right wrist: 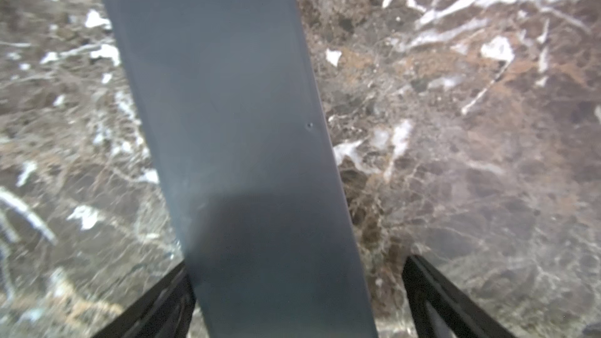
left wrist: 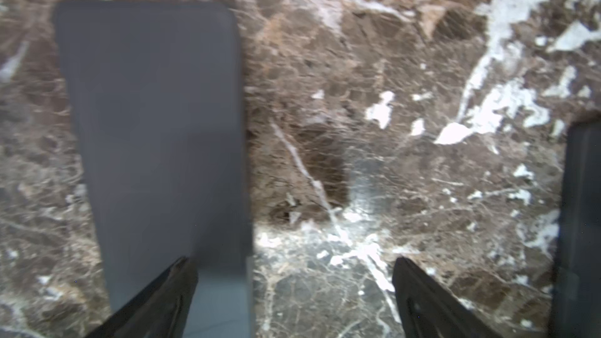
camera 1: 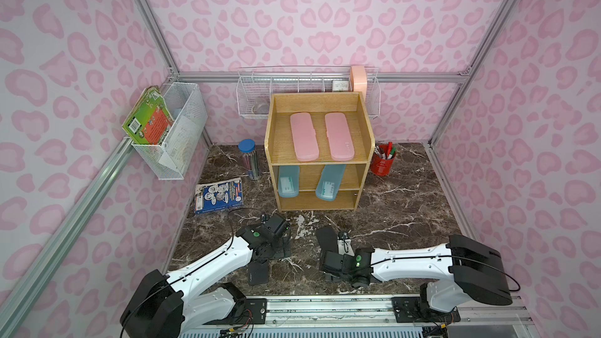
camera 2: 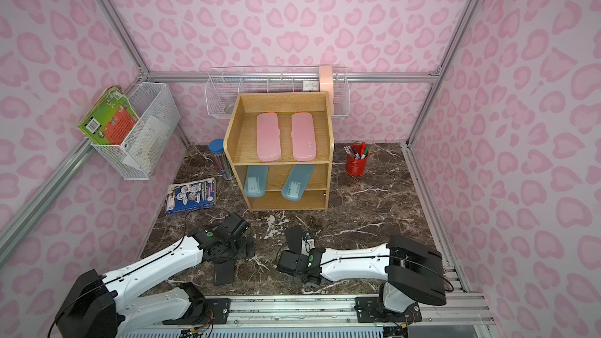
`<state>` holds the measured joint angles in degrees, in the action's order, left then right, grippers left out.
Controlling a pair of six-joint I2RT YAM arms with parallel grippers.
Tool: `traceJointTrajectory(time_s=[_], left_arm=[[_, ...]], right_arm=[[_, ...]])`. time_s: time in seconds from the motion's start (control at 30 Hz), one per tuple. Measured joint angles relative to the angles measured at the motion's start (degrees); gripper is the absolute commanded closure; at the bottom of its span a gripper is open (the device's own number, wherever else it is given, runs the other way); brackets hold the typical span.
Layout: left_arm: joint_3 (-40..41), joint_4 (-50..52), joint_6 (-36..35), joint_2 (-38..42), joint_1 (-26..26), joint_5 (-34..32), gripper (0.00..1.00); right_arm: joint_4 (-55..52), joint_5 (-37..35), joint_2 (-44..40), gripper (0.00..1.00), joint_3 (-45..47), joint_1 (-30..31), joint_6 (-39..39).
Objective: Place the pencil cases on the shelf according to color
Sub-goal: Pick up the pencil case from the center of the board.
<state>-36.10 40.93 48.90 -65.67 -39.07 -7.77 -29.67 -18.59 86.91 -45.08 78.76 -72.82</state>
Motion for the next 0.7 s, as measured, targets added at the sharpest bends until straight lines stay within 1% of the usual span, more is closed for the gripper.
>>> traceJointTrajectory(time_s=[0.1, 0.23, 0.3, 0.47, 0.63, 0.7], left_arm=[[-0.28, -0.15, 0.02, 1.2, -0.61, -0.22, 0.01], [-0.39, 1.22, 0.37, 6.27, -0.66, -1.92, 0.01], [-0.59, 2.45, 0.42, 8.37, -0.66, -2.82, 0.01], [-1.64, 6.43, 0.37, 12.04, -0.7, -5.64, 0.01], [-1.81, 10.32, 0.42, 15.67, -0.63, -8.94, 0.01], [-1.55, 11.19, 0.42, 17.33, -0.63, -9.99, 0.01]], right_arm=[[1.42, -1.11, -1.79, 0.01, 1.73, 1.84, 0.24], [3.91, -2.14, -1.73, 0.0, 4.55, 2.6, 0.44], [5.27, -4.22, -1.09, 0.01, 5.49, 2.97, 0.92], [6.6, -9.9, 2.19, 0.12, 5.11, 5.49, 0.46], [8.07, -13.7, 4.59, 0.31, 4.17, 7.89, -1.84], [8.02, -14.47, 4.55, 0.35, 4.17, 8.57, -2.47]])
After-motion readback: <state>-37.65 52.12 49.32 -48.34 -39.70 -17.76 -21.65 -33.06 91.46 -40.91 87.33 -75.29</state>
